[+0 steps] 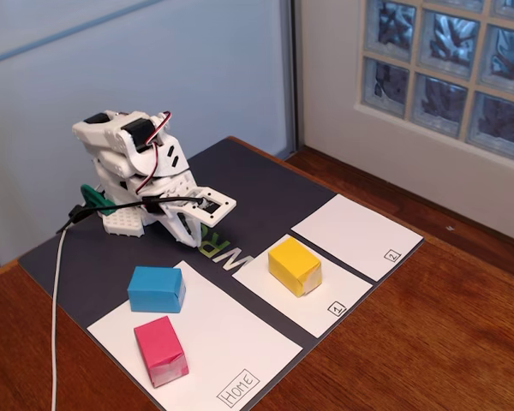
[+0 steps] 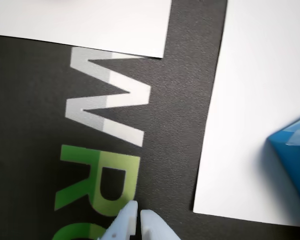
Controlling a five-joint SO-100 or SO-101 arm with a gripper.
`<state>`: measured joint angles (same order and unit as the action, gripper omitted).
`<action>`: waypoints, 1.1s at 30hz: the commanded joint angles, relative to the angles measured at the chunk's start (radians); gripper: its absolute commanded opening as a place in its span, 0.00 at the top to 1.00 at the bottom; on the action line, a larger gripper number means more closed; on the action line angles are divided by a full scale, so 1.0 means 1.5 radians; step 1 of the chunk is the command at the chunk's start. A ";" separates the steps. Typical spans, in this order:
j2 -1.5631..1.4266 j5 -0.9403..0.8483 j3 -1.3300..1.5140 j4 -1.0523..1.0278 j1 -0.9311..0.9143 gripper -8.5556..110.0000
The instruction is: Move box yellow to zone 1
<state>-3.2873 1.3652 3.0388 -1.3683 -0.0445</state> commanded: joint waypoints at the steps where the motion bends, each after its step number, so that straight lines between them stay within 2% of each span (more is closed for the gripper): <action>1: -0.035 -0.008 0.000 -0.012 0.014 0.93; 5: -0.035 0.000 0.000 -0.032 0.014 0.93; 12: -0.035 0.134 0.000 -0.056 0.030 0.93; 33: -0.035 0.101 0.000 -0.061 0.030 0.93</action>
<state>-3.2873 1.5278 3.0373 -1.4005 -0.0077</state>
